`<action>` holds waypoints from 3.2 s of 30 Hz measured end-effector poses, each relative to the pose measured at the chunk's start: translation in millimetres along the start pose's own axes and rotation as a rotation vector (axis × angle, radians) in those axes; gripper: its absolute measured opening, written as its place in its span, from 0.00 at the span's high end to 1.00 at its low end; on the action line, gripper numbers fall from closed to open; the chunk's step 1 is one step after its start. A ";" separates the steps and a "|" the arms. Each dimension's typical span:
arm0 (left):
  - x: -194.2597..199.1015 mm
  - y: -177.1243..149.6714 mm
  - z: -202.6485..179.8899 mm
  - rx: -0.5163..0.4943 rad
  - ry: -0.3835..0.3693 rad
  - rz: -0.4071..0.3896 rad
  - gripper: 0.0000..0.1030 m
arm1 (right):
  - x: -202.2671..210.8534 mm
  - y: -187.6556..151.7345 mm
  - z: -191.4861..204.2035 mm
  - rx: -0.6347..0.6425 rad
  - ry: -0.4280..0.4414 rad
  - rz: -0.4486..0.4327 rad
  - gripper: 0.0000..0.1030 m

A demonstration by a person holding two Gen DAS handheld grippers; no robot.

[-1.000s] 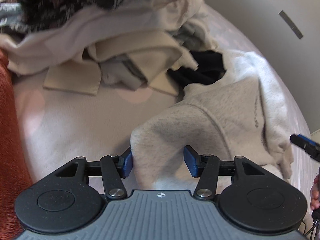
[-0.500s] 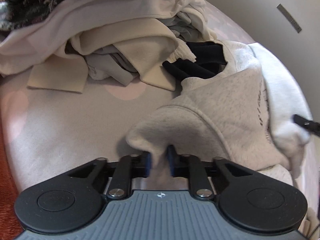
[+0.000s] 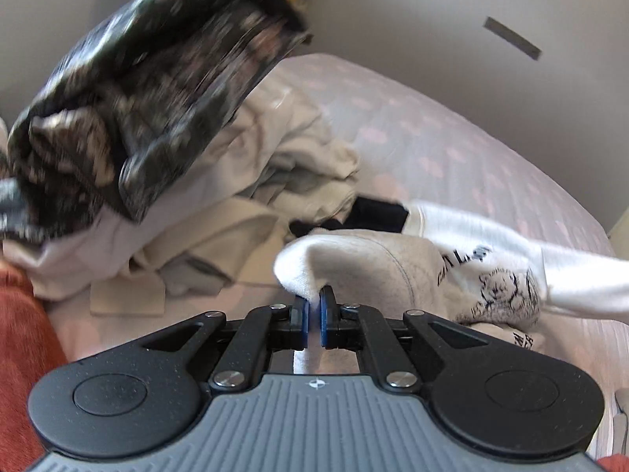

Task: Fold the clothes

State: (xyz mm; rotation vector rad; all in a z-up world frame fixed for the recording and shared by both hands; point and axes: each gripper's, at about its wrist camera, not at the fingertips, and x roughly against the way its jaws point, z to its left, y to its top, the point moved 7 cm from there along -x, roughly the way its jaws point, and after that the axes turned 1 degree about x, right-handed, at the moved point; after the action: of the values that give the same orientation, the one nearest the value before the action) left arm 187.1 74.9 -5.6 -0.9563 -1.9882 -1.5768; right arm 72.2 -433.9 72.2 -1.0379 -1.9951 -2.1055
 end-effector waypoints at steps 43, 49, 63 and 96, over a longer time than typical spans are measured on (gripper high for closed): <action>-61.0 -22.2 -112.4 -0.338 -0.395 0.326 0.38 | 61.4 -117.0 -119.2 0.173 -0.094 0.273 0.37; -118.8 -30.0 -121.8 -0.298 -0.434 0.479 0.36 | -14.1 -115.8 -31.8 0.266 0.158 0.324 0.38; -170.7 -90.4 -123.9 -0.329 -0.457 0.706 0.31 | -142.2 -162.7 45.4 0.372 0.417 0.543 0.35; 56.9 55.4 -196.8 -0.341 -0.437 -0.136 0.89 | 97.5 36.8 18.7 0.399 -0.039 -0.189 0.93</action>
State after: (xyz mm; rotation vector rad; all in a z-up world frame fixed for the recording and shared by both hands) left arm 172.8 -93.5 122.9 -1.4265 -2.1390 -1.9602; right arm 22.5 -384.4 151.5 -0.8542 -2.4781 -1.6592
